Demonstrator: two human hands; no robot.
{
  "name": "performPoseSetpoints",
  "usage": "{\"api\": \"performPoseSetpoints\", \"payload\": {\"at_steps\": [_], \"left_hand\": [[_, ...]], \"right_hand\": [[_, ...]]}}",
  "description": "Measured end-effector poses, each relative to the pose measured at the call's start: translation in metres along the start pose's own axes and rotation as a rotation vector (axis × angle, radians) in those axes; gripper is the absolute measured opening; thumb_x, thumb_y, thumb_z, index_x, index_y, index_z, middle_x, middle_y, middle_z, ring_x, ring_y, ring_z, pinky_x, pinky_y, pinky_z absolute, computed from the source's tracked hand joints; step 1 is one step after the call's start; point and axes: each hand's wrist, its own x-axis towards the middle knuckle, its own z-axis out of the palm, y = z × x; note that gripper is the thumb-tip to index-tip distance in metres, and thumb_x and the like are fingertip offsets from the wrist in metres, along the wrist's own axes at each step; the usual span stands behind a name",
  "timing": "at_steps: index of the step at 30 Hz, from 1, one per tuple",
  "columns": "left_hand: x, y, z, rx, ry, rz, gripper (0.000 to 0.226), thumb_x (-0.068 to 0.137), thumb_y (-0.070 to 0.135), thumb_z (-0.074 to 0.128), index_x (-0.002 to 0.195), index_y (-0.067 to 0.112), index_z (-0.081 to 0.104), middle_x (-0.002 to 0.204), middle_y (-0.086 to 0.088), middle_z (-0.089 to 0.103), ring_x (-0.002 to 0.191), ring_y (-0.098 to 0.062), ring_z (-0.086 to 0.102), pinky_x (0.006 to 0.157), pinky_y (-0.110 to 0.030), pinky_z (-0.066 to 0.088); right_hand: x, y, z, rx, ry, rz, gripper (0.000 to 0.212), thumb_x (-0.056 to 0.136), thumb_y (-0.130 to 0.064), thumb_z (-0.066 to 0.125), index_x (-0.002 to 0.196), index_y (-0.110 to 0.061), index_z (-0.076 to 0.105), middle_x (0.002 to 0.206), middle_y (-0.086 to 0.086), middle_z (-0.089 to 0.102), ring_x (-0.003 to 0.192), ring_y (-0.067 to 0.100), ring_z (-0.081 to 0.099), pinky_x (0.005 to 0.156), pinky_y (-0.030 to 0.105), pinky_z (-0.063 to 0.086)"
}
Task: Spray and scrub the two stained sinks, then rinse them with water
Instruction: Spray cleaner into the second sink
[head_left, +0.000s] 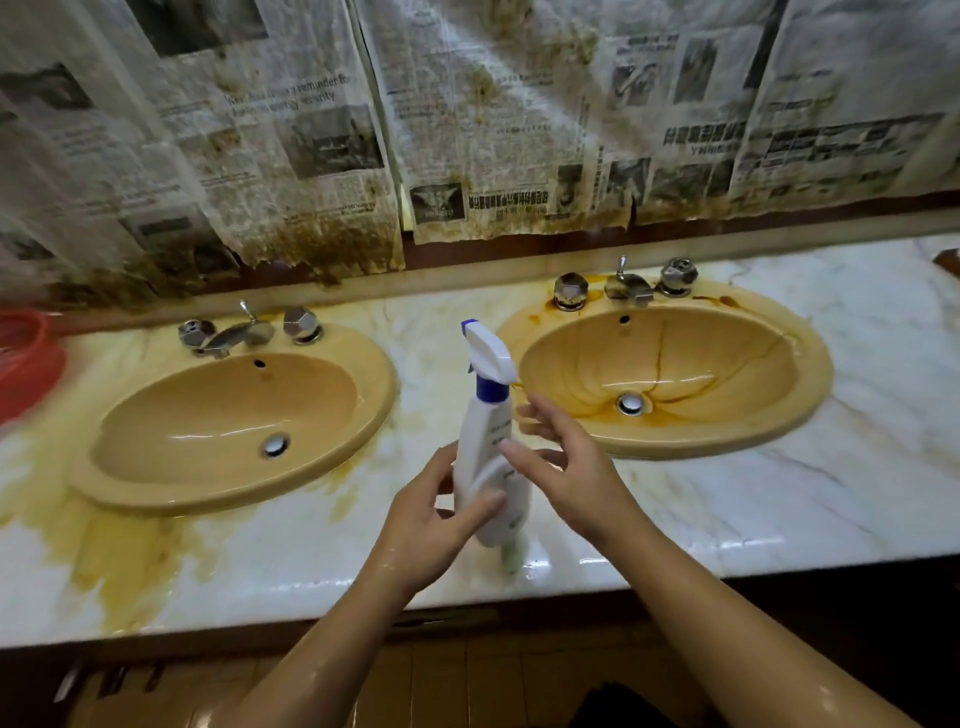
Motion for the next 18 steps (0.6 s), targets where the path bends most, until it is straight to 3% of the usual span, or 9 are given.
{"api": "performPoseSetpoints", "payload": {"at_steps": [2,6,10,12,15,18], "left_hand": [[0.001,0.008,0.011,0.016,-0.068,0.023,0.041,0.091,0.041,0.075,0.127,0.046,0.059,0.112,0.021,0.070,0.103,-0.003,0.065,0.082,-0.023,0.052],[0.007,0.018,0.032,0.017,-0.185,0.047,0.040,0.089,0.043,0.076,0.126,0.045,0.061,0.111,0.018,0.071,0.098,-0.007,0.065,0.085,-0.028,0.054],[0.018,0.025,0.048,-0.017,-0.244,-0.006,0.039,0.081,0.051,0.079,0.118,0.047,0.065,0.107,0.013,0.072,0.097,-0.013,0.068,0.091,-0.043,0.057],[0.025,0.029,0.053,-0.041,-0.248,-0.024,0.040,0.080,0.048,0.080,0.118,0.044,0.067,0.107,0.011,0.074,0.101,-0.018,0.069,0.094,-0.047,0.056],[0.037,0.036,0.059,-0.064,-0.253,-0.054,0.040,0.080,0.045,0.080,0.119,0.039,0.069,0.111,0.006,0.075,0.106,-0.022,0.069,0.098,-0.052,0.054],[0.047,0.042,0.066,-0.048,-0.243,-0.091,0.037,0.082,0.040,0.080,0.118,0.037,0.071,0.112,0.005,0.075,0.108,-0.021,0.069,0.099,-0.051,0.054]], "right_hand": [[0.007,-0.019,-0.007,0.028,-0.037,-0.014,0.072,0.085,-0.053,0.078,0.148,-0.037,0.048,0.136,-0.020,0.061,0.125,0.000,0.058,0.099,0.028,0.052],[0.021,-0.043,-0.023,0.020,0.050,0.018,0.064,0.073,-0.061,0.081,0.127,-0.032,0.064,0.115,-0.013,0.071,0.107,0.004,0.067,0.091,0.032,0.054],[0.031,-0.048,-0.039,0.114,0.121,0.042,0.025,0.085,-0.035,0.083,0.105,-0.024,0.073,0.095,-0.001,0.076,0.090,0.014,0.072,0.079,0.032,0.055],[0.039,-0.048,-0.047,0.213,0.132,0.068,0.027,0.088,-0.027,0.081,0.110,-0.013,0.073,0.099,0.012,0.076,0.097,0.028,0.073,0.085,0.042,0.058],[0.054,-0.045,-0.059,0.369,0.048,0.135,0.034,0.088,-0.018,0.079,0.116,-0.002,0.070,0.099,0.016,0.076,0.095,0.026,0.074,0.090,0.044,0.056],[0.068,-0.039,-0.072,0.433,-0.067,0.206,0.024,0.084,-0.021,0.078,0.104,-0.010,0.070,0.091,0.014,0.071,0.089,0.025,0.071,0.083,0.037,0.057]]}}
